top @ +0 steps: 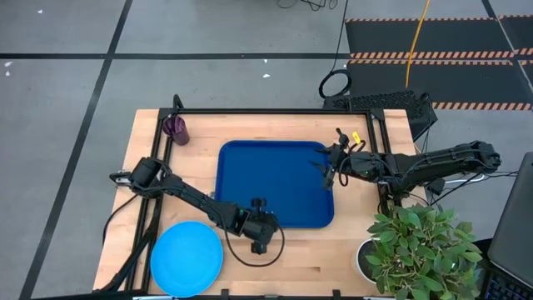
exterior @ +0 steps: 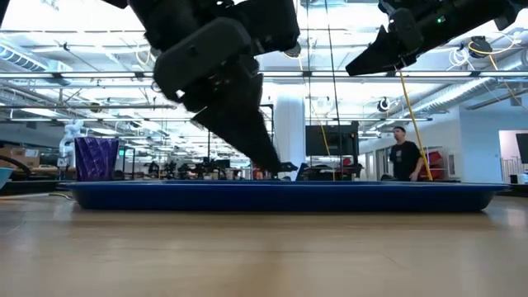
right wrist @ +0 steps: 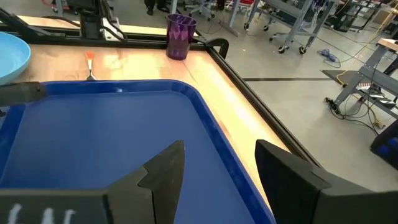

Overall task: Pick and place plate/cup/fork/spoon on tray
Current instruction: Put the violet glass on the top right of the blue serving tray

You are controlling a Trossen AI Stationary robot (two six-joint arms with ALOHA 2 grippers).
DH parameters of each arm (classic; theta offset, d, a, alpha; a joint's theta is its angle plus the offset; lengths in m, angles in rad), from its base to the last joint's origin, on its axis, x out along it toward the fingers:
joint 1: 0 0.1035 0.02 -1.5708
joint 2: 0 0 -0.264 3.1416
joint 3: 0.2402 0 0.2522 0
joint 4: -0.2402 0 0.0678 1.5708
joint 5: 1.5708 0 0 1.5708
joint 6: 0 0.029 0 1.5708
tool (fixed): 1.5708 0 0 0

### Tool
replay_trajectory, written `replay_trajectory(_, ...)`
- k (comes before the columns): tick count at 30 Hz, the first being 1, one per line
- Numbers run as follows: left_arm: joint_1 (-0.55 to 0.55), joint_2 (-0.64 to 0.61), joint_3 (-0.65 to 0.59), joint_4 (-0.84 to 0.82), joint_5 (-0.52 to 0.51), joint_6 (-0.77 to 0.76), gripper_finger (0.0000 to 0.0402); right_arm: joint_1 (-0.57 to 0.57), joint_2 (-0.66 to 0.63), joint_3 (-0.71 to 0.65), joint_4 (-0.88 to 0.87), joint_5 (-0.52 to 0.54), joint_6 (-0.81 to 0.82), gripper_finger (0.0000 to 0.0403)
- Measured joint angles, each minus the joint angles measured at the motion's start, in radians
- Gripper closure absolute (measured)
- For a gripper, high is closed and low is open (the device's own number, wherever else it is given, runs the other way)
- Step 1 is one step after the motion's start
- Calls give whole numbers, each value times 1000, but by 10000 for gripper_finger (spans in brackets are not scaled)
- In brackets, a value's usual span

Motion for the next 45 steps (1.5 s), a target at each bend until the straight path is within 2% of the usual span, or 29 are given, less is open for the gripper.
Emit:
replay_trajectory(6, 13, -1, 0, -16, -7, 28, 295, 0, 0, 0, 0, 0, 0, 211)
replay_trajectory(10, 22, -64, -1, -75, -42, 80, 294, 0, 0, 0, 0, 0, 0, 211)
replay_trajectory(16, 64, -252, 0, -323, -201, 76, 293, 0, 0, 0, 0, 0, 6, 211)
replay_trajectory(20, 119, -383, 0, -541, -251, 38, 293, 1, 0, 0, -3, -2, 19, 211)
replay_trajectory(26, 271, -515, 0, -837, -250, -36, 293, 4, 0, 0, -8, -3, 19, 211)
replay_trajectory(32, 470, -541, 0, -1039, -160, -4, 293, 4, 0, 0, -8, -3, 25, 211)
replay_trajectory(35, 580, -541, 0, -1058, -118, 73, 293, 4, 0, 0, -11, -4, 27, 211)
replay_trajectory(41, 806, -541, 0, -980, 12, 235, 293, 5, 1, 0, -31, -30, 40, 211)
replay_trajectory(45, 937, -541, 0, -974, 33, 272, 293, 5, 1, 0, -59, -30, 46, 211)
